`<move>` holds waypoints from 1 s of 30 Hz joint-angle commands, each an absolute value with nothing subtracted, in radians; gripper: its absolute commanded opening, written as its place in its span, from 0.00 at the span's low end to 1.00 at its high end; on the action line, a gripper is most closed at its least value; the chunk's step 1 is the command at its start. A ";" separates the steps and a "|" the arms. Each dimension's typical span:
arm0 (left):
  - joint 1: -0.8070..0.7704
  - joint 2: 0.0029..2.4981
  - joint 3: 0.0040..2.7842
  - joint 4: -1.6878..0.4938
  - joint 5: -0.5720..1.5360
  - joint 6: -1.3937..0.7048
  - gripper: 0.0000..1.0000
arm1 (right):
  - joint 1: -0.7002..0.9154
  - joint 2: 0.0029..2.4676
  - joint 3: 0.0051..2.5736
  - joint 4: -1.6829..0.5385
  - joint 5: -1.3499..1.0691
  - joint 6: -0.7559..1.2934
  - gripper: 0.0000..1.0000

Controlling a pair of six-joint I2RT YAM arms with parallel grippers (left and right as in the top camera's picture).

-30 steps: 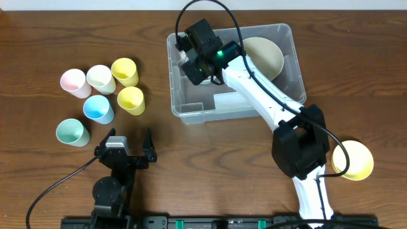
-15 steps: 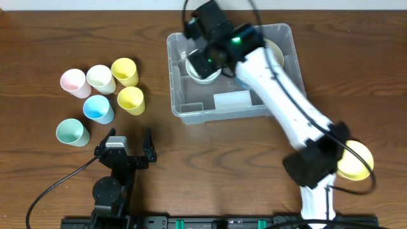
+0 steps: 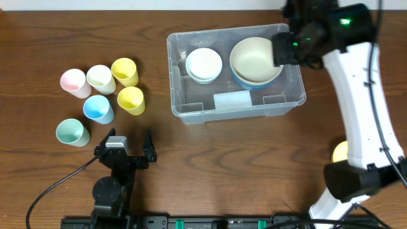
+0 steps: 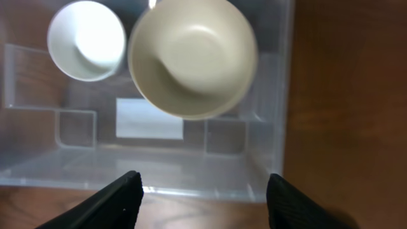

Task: Pack container
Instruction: 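Move the right gripper down to the yellow bowl on the right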

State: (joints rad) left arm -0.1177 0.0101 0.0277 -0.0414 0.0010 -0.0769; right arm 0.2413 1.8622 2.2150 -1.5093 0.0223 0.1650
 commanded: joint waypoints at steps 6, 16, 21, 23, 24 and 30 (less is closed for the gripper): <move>-0.112 0.004 0.004 -0.074 -0.007 -0.064 0.98 | 0.085 1.670 2.227 -1.655 0.027 0.221 0.72; -0.112 0.004 0.004 -0.074 -0.007 -0.064 0.98 | -0.084 1.564 2.141 -1.699 0.026 0.217 0.72; -0.112 0.004 0.004 -0.074 -0.007 -0.064 0.98 | -0.143 1.478 1.958 -1.678 0.027 0.217 0.72; -0.112 0.004 0.004 -0.074 -0.007 -0.064 0.98 | -0.180 1.441 1.856 -1.641 0.026 0.228 0.73; -0.112 0.004 0.004 -0.074 -0.007 -0.064 0.98 | -0.195 1.426 1.813 -1.624 0.026 0.234 0.72; -0.112 0.004 0.004 -0.074 -0.007 -0.064 0.98 | -0.300 1.330 1.483 -1.455 0.025 0.315 0.73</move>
